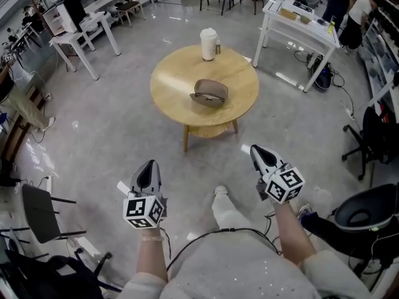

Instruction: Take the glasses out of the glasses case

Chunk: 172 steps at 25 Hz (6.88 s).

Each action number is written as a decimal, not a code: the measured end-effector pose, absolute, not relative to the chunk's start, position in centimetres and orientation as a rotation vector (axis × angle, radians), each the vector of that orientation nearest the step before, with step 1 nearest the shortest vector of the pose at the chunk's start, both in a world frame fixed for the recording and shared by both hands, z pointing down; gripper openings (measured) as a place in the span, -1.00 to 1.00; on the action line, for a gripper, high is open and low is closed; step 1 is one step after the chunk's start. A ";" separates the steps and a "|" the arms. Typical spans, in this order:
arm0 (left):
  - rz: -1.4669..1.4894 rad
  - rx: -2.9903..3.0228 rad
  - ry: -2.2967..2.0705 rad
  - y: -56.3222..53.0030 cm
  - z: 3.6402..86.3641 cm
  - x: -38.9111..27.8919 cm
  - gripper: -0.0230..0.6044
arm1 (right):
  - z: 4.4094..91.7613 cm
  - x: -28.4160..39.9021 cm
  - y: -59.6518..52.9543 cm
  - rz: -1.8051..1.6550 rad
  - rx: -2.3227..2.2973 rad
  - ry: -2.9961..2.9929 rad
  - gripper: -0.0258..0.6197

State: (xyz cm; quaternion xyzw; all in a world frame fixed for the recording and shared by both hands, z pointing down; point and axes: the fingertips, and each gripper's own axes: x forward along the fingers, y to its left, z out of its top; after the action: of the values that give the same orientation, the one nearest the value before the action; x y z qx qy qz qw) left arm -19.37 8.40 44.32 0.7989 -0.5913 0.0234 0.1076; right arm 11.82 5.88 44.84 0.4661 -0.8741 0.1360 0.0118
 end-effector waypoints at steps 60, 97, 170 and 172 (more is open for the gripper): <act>0.141 2.287 -1.740 -16.3 46.3 -13.9 -0.91 | 50.7 10.5 -20.1 0.630 1.066 -2.713 -0.90; 0.207 2.308 -1.536 -25.5 50.4 -15.5 -0.91 | 56.7 3.8 -24.2 0.563 0.762 -2.387 -0.64; 0.177 2.302 -1.547 -25.1 49.9 -16.6 -0.91 | 57.5 2.5 -25.4 0.453 0.693 -2.308 -0.82; 0.174 2.306 -1.551 -25.0 49.7 -16.5 -0.91 | 57.2 2.6 -25.5 0.451 0.705 -2.314 -0.82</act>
State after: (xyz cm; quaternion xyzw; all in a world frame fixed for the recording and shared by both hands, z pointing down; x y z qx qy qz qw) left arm -16.54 -25.02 49.71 0.8150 -0.5481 0.0616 0.1779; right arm 2.61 -25.50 57.20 0.2699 -0.8865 0.1726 0.3340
